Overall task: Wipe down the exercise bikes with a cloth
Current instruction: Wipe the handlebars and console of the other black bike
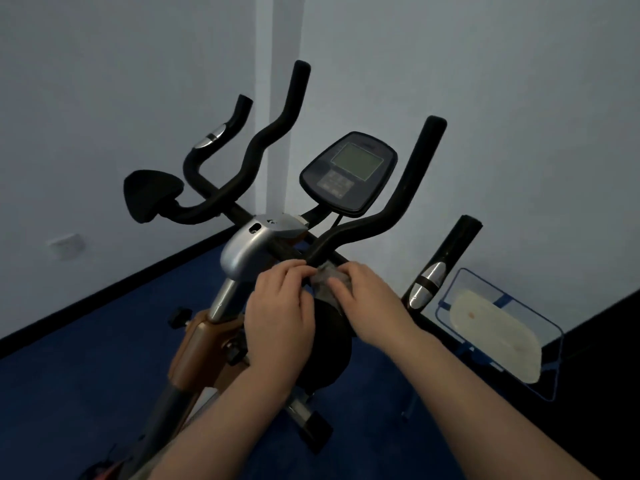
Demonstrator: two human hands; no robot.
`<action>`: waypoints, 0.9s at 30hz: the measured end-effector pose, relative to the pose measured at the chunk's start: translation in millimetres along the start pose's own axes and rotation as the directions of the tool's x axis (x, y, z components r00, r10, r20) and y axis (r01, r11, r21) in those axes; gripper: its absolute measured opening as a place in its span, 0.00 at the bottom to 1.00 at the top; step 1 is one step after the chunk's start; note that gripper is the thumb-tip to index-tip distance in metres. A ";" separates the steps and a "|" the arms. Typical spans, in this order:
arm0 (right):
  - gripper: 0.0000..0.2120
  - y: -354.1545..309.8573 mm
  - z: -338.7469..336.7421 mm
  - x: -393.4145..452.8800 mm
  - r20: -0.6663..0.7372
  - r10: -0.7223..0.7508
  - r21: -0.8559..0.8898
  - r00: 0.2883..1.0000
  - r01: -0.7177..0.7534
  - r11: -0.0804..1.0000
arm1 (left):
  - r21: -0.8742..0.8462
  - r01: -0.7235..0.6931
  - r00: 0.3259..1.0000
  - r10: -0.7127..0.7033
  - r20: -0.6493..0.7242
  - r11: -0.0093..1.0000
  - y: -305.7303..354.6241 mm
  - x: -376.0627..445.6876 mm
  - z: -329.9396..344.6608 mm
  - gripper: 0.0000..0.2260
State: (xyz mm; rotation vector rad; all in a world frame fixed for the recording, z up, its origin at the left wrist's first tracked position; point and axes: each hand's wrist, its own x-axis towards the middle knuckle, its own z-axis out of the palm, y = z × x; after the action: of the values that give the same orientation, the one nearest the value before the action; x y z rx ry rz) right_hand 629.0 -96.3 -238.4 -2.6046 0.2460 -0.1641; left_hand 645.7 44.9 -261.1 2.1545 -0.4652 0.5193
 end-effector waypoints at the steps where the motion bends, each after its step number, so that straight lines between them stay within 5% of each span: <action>1: 0.17 -0.3 -0.1 4.0 0.053 -0.003 -0.030 0.999 0.005 1.000 | 0.022 0.009 1.000 -0.010 0.004 1.000 0.4 0.6 0.7 0.13; 5: 0.20 -5.9 -6.2 26.5 0.289 -0.017 -0.170 0.957 0.069 0.983 | 0.065 -0.006 0.999 0.004 0.036 0.998 0.7 -0.2 1.1 0.13; 9: 0.24 -8.1 -12.5 40.2 0.400 -0.001 -0.122 0.917 0.054 0.991 | 0.072 -0.018 0.999 0.015 0.041 0.997 0.7 -2.3 -0.1 0.13; 19: 0.17 -2.3 -3.4 25.8 0.278 -0.066 -0.216 0.958 0.129 0.968 | 0.044 -0.066 0.997 0.064 0.046 0.997 -3.3 -3.6 1.8 0.13; 27: 0.18 23.1 -15.6 -10.0 0.167 -0.254 -0.503 0.953 0.304 0.809 | -0.017 -0.031 0.998 0.032 0.060 0.999 0.0 -1.4 0.5 0.13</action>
State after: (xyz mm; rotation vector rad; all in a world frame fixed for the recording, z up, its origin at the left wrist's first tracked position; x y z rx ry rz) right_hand 613.5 -121.5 -237.4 -3.1792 -0.1603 -0.0848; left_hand 644.6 44.7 -262.0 2.1552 -0.5354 0.4677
